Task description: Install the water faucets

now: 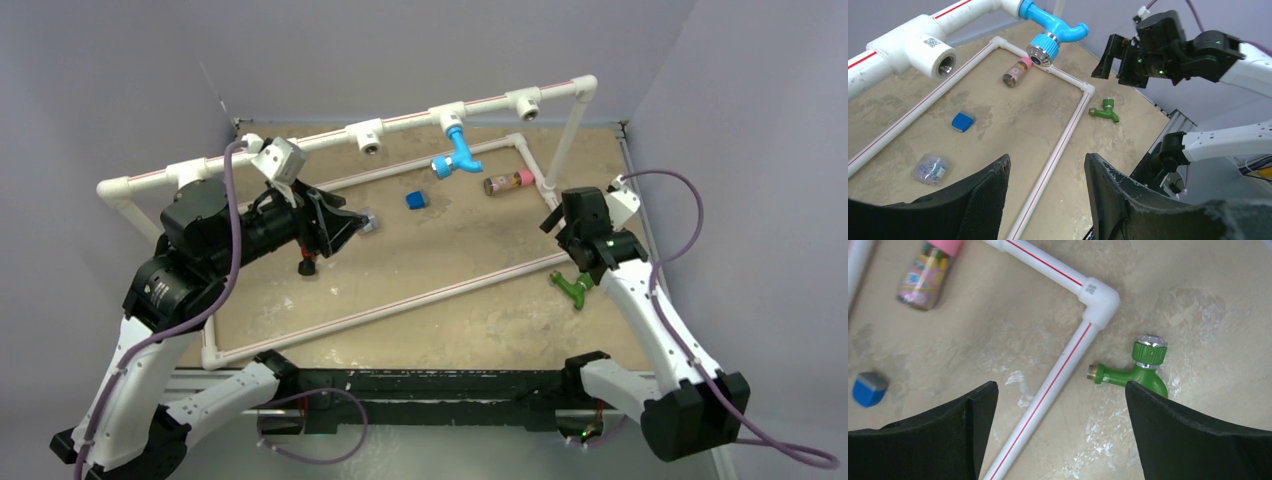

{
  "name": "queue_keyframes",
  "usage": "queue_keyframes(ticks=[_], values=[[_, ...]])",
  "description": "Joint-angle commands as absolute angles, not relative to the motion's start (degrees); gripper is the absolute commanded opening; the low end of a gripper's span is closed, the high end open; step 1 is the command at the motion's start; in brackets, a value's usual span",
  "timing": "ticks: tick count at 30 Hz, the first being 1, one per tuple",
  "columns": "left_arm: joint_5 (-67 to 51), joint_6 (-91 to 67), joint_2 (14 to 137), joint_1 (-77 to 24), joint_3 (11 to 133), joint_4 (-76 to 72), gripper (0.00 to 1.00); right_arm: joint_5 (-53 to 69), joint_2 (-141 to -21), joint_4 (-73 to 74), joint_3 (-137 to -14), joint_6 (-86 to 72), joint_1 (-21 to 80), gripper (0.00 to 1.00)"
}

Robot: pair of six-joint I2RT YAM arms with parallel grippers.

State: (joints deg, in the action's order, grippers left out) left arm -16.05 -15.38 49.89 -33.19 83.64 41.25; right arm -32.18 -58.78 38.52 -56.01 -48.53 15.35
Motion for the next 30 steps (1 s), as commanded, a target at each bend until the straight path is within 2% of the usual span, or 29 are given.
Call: queue_keyframes(ticks=[1, 11, 16, 22, 30], values=[[-16.3, -17.6, 48.9, -33.6, 83.6, 39.3, 0.55, -26.7, -62.3, 31.9, -49.4, -51.2, 9.9, 0.99], [-19.2, -17.4, 49.0, -33.5, 80.7, 38.8, 0.55, -26.3, -72.0, 25.3, -41.8, -59.2, 1.5, 0.98], [-19.5, -16.4, 48.4, -33.9, 79.5, 39.0, 0.55, -23.6, -71.2, 21.7, -35.7, -61.7, -2.2, 0.96], [-19.0, -15.8, 47.5, -35.6, 78.2, 39.1, 0.55, -26.8, -71.1, 23.5, -35.4, -64.1, -3.8, 0.93], [-16.8, -14.1, 46.8, -37.0, 78.2, 39.7, 0.55, -28.4, -74.1, 22.8, -36.5, -64.5, -4.4, 0.77]])
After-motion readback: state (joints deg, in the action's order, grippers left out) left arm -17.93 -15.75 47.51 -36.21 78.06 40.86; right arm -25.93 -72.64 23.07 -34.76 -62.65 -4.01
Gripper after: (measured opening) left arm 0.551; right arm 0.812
